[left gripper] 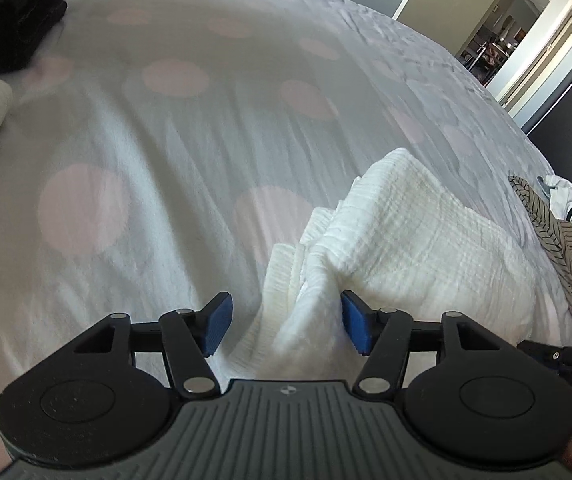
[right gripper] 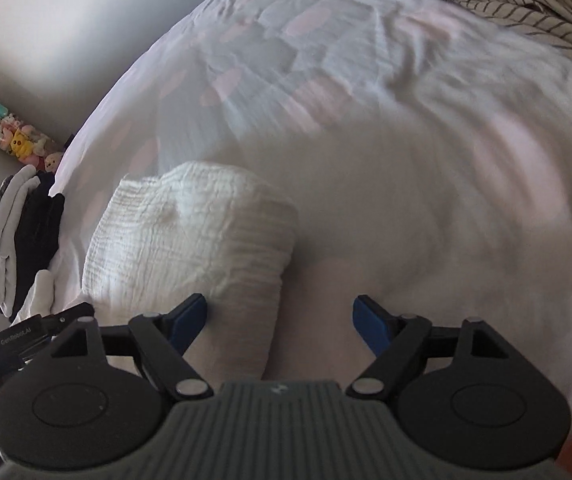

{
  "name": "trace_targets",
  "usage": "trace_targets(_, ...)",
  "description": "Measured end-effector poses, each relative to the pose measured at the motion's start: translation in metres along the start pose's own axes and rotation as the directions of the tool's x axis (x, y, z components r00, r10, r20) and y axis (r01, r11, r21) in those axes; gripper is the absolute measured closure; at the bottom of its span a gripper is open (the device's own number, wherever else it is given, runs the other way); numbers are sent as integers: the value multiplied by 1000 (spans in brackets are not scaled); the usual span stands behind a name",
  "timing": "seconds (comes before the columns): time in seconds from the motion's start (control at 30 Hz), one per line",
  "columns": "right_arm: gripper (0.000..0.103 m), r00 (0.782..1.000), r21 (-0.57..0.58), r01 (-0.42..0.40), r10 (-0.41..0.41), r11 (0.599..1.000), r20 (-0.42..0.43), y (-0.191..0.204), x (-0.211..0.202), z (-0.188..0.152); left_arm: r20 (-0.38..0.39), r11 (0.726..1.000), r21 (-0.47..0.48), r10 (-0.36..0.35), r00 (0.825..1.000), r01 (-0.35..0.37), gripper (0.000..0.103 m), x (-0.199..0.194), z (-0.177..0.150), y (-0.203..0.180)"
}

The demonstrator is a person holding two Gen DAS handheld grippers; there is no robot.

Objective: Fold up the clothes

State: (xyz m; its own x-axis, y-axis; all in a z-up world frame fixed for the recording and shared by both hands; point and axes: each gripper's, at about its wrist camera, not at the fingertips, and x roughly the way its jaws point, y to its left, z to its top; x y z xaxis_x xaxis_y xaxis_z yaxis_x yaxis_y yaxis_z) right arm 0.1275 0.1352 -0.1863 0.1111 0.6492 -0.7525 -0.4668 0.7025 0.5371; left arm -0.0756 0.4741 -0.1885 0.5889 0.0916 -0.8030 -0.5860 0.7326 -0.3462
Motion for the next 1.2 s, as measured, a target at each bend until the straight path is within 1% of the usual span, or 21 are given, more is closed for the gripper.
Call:
trace_targets(0.07,19,999,-4,-22,22,1000,-35,4,8,-5,-17,998,-52,-31,999,30,32,5,-3,8)
trace_targets(0.13,20,998,-12,-38,38,999,-52,9,12,-10,-19,996,-73,-48,999,46,32,6,-3,12)
trace_targets(0.17,20,997,-16,-46,45,999,-58,11,14,-13,-19,995,-83,-55,998,54,35,7,-3,14)
trace_targets(0.2,25,996,-16,-63,61,998,-64,13,14,-15,-21,994,-87,-62,998,60,36,8,-4,15)
trace_targets(0.23,38,994,-12,-84,83,996,-72,15,15,-17,-23,994,-92,-69,997,67,40,8,-5,15)
trace_targets(0.27,45,991,-4,-104,104,995,-79,16,17,-19,-24,993,-96,-76,997,74,42,8,-5,15)
trace_targets(0.3,59,989,7,-120,120,993,-85,17,19,-20,-24,992,-99,-81,996,78,43,9,-7,16)
trace_targets(0.33,68,989,11,-127,127,992,-79,18,19,-20,-25,990,-109,-91,996,88,48,8,-8,17)
trace_targets(0.4,78,990,12,-134,134,991,-52,21,15,-19,-26,985,-131,-112,993,108,54,6,-9,20)
trace_targets(0.43,80,990,5,-139,140,990,-33,24,11,-17,-26,983,-142,-123,992,118,57,5,-10,22)
trace_targets(0.53,83,984,1,-175,175,985,15,30,-5,-3,-50,970,-173,-185,982,174,64,4,-13,21)
trace_targets(0.6,84,985,-9,-171,171,985,38,33,-16,11,-77,962,-165,-234,969,219,66,5,-14,13)
trace_targets(0.67,84,987,-37,-140,143,989,74,33,-27,26,-108,955,-136,-278,954,263,67,9,-17,0)
trace_targets(0.73,84,991,-50,-92,97,995,92,27,-34,37,-139,953,-103,-296,945,284,67,13,-20,-13)
trace_targets(0.8,84,996,-48,-39,43,998,82,19,-34,44,-153,956,-87,-292,944,281,67,16,-21,-19)
trace_targets(0.93,83,999,-57,24,-22,998,29,4,-21,42,-166,941,-169,-322,932,295,66,21,-20,-6)
trace_targets(1.0,80,999,-68,37,-35,997,22,-2,-16,35,-162,939,-193,-318,934,286,59,20,-22,-1)
trace_targets(1.07,71,999,-73,45,-43,996,21,-5,-12,31,-143,947,-180,-293,945,267,51,12,-19,-1)
trace_targets(1.1,67,999,-77,46,-44,996,22,-7,-11,29,-127,951,-169,-283,951,260,50,7,-17,-1)
trace_targets(1.17,61,999,-67,16,-14,998,31,-13,-12,29,-63,950,-170,-275,959,261,40,-4,-12,4)
trace_targets(1.2,55,999,-55,-4,6,998,42,-15,-15,30,-32,946,-183,-276,961,266,36,-8,-9,8)
